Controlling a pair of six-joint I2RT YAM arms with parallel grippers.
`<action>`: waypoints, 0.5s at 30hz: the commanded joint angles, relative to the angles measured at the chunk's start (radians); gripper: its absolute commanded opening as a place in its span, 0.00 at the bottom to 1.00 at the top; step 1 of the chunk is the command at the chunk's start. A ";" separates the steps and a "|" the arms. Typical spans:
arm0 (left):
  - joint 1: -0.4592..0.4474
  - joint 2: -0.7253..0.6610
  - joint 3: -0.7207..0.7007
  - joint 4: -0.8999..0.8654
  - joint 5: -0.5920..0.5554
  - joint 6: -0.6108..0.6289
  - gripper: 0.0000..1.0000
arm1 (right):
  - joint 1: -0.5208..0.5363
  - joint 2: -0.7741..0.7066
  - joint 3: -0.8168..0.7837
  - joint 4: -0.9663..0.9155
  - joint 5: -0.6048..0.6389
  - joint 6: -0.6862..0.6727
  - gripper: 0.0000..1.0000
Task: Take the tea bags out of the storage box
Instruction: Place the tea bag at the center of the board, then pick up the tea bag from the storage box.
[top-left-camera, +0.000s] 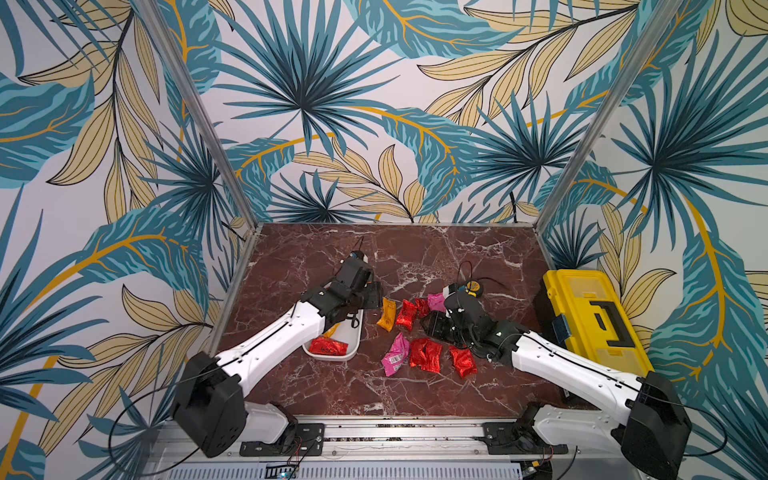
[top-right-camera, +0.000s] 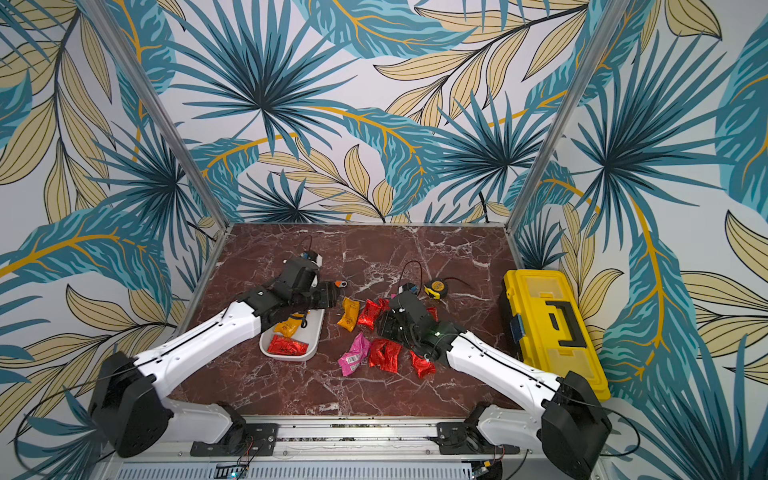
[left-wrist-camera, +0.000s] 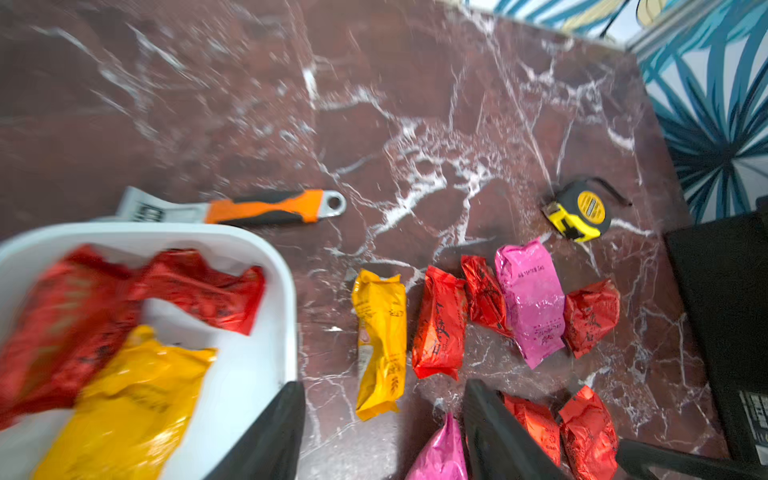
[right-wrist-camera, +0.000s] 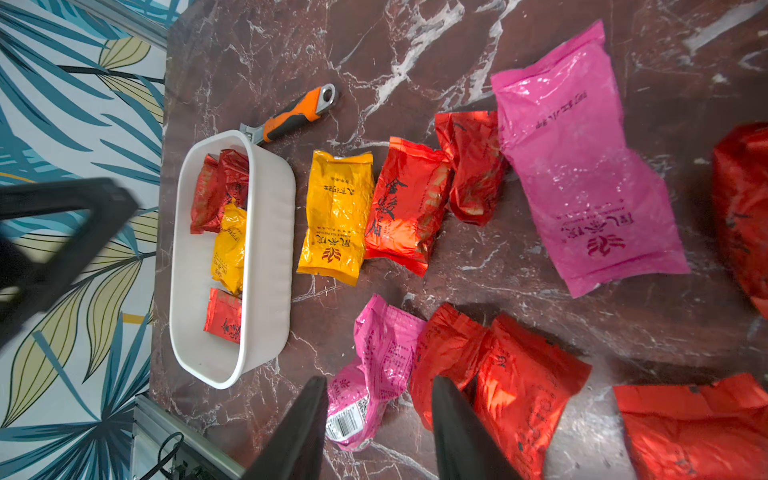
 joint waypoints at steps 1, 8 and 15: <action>0.082 -0.074 -0.103 -0.169 -0.083 0.074 0.66 | 0.004 0.019 0.013 0.030 -0.032 -0.010 0.47; 0.145 -0.049 -0.142 -0.267 -0.129 0.235 0.70 | 0.006 0.071 0.036 0.091 -0.076 -0.003 0.47; 0.160 0.157 -0.084 -0.266 -0.166 0.307 0.73 | 0.008 0.091 0.053 0.096 -0.092 -0.005 0.47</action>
